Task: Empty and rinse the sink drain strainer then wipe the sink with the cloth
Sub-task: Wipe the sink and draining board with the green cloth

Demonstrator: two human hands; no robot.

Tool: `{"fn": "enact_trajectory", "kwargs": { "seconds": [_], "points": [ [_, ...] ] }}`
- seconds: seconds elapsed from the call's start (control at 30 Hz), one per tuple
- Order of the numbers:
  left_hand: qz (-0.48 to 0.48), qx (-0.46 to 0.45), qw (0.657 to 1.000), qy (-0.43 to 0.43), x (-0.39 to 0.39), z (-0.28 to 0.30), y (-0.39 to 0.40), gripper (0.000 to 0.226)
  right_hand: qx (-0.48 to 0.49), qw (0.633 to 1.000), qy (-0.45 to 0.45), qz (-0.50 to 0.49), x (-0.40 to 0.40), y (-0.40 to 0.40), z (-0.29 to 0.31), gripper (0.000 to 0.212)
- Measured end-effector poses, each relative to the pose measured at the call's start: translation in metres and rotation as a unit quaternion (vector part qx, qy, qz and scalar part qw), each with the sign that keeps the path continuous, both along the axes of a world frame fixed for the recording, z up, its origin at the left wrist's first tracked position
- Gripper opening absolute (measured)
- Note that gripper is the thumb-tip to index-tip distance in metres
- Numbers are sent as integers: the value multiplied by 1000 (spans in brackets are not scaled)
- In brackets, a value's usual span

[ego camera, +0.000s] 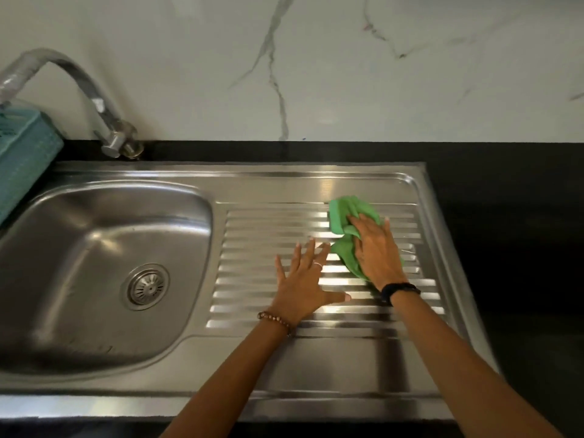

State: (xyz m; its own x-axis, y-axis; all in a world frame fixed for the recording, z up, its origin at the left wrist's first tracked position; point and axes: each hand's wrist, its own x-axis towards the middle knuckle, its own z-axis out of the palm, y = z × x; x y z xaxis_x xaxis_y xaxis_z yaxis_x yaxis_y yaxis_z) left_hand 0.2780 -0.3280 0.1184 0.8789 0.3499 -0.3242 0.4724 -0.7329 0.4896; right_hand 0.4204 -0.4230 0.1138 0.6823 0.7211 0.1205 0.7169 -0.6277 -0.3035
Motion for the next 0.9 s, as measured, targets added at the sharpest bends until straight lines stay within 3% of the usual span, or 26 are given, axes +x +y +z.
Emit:
{"fn": "enact_trajectory", "kwargs": {
  "seconds": [0.1,0.2,0.5,0.7,0.9],
  "points": [
    [-15,22,999,40,12,-4,-12,102,-68,994,-18,-82,37,-56,7,47],
    [-11,39,999,36,10,-7,-11,100,-110,989,-26,-90,47,-77,10,50],
    [17,53,997,45,13,-9,-12,103,-57,992,6,-113,-26,-115,-2,54],
    [7,48,999,-3,4,-9,-3,96,-57,992,14,-115,-14,-98,0,52],
    [111,60,992,-30,-54,-14,50,101,-80,984,36,-158,16,-49,7,51]
  ]
}}
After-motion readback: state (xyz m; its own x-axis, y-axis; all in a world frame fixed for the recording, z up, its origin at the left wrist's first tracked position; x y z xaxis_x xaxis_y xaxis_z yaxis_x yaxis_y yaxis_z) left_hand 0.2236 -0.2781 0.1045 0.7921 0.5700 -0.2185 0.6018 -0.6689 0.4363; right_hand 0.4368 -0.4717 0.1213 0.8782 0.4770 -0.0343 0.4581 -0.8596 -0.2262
